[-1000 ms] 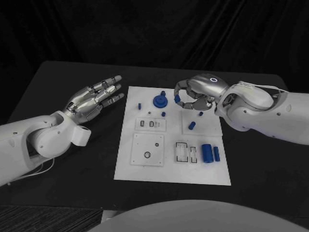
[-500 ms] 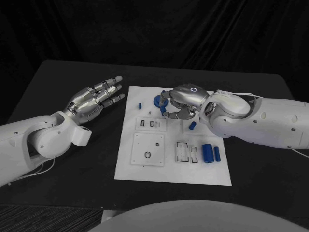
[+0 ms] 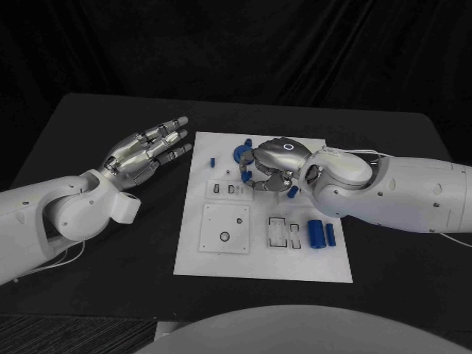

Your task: Assemble the parts on the task board

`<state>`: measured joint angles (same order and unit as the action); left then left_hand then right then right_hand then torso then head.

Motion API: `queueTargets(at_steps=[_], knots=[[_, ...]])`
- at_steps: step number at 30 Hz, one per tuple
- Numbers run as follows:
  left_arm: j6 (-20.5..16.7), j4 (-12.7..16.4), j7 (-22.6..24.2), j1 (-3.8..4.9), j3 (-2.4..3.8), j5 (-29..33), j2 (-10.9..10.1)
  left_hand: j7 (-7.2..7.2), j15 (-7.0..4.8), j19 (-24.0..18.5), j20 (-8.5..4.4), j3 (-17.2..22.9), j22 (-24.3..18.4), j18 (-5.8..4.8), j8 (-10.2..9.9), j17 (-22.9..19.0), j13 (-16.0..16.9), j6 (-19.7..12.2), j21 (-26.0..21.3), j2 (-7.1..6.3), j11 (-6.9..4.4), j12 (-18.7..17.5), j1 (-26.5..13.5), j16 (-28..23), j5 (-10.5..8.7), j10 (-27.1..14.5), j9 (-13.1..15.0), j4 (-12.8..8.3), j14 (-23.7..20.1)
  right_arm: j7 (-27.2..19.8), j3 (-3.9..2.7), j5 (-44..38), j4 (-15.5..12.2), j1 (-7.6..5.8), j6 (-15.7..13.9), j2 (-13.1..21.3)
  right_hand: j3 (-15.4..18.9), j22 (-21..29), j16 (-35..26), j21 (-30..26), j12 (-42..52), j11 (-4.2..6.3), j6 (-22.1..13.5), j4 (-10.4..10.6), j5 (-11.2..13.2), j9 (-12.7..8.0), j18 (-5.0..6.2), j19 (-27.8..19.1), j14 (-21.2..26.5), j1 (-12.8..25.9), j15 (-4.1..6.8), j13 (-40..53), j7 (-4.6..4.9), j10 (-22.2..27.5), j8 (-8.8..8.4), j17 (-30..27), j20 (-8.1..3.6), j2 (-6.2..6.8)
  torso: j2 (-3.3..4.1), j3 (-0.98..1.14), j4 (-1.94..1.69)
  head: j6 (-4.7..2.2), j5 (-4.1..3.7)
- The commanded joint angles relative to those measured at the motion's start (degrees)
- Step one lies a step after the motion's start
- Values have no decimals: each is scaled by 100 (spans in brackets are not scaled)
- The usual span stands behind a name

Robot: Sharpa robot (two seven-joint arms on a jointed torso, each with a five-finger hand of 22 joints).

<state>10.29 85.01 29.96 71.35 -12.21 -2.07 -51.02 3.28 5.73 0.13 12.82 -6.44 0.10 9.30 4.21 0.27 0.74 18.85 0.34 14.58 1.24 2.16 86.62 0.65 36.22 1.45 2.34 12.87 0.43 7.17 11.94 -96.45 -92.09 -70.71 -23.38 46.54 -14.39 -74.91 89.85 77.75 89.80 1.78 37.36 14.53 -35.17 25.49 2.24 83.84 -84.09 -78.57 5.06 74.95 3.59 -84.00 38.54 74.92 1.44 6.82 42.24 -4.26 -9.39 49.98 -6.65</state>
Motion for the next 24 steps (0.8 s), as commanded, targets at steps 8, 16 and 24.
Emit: queueTargets(at_steps=[8,16,24], knots=[[113,0,26,-8,5,-3,16,20,38,-9,41,19,-7,100,17,6,6,-6,-30,-19,51,34,18,33,38,4,8,-1,-4,376,-3,-75,-102,47,259,31,1,-1102,-59,-106,20,-62,2,-61,-10,-10,80,58,-568,51,-37,1505,61,-600,-39,1417,10,-3,-3,-5,0,2,16],[124,-17,20,-8,5,-3,31,20,38,-9,41,19,-7,100,17,6,6,-6,-30,-19,51,34,18,33,38,4,8,-1,-4,487,-3,-75,-133,72,422,29,-3,-1095,-76,-129,20,-68,13,-71,-19,-11,85,48,-563,57,-42,1505,67,-600,-43,1396,15,-3,-5,-4,-8,2,-5],[135,-22,9,-8,5,-3,38,20,36,-10,41,34,-8,99,18,6,4,-12,-31,-18,50,31,14,31,38,2,8,-8,-5,564,-3,-75,-119,94,536,20,-5,-1083,-92,-168,20,-76,26,-90,-16,-14,94,32,-558,67,-49,1505,76,-600,-50,1376,22,4,-4,-5,0,2,-3]])
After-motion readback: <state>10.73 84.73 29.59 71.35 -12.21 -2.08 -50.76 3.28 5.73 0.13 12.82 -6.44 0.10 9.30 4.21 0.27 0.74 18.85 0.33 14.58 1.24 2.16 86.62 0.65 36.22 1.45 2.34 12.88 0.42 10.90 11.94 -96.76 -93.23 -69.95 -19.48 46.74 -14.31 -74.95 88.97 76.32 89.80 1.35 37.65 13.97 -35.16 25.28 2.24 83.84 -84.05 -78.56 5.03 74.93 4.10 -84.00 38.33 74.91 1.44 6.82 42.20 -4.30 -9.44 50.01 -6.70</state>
